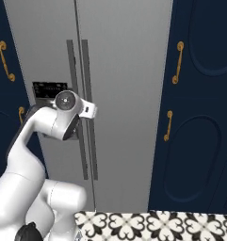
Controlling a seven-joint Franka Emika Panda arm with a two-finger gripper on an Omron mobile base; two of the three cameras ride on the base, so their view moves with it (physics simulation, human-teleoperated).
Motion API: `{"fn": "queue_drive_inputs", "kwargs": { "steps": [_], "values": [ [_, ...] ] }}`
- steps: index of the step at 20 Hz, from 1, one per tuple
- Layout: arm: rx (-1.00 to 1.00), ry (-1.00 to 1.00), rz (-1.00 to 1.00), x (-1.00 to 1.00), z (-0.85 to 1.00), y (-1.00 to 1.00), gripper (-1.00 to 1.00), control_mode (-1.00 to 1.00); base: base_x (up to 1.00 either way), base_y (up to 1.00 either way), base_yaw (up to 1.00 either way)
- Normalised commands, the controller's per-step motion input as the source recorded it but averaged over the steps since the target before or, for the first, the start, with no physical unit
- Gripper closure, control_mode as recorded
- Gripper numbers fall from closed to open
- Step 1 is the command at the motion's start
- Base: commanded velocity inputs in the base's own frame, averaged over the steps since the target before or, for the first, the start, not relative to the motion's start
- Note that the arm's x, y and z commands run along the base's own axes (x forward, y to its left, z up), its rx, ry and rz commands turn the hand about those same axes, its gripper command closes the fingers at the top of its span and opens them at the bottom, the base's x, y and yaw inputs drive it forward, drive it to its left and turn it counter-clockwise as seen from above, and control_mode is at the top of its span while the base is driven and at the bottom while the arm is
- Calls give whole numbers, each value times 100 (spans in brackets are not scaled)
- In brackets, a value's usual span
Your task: Grab a lemon wedge from the fridge and one ice cube from the ice bowl, and put them in the glass of lemonade.
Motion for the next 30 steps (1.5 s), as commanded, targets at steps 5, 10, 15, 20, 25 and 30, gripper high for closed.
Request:
{"fn": "queue_drive_inputs", "kwargs": {
  "steps": [5, 10, 15, 20, 25, 30],
  "values": [
    [0, -2, 0, 47, 0, -6, -100, -100, 0, 0, 0],
    [0, 1, 0, 68, 0, 0, -100, -100, 0, 0, 0],
    [0, 2, 0, 74, -4, 4, -100, -100, 0, 0, 0],
    [0, 1, 0, 74, -22, 21, -100, -100, 0, 0, 0],
    [0, 3, 0, 72, -17, 7, -100, -100, 0, 0, 0],
    [0, 4, 0, 68, -15, 0, -100, -100, 0, 0, 0]
  ]
}}
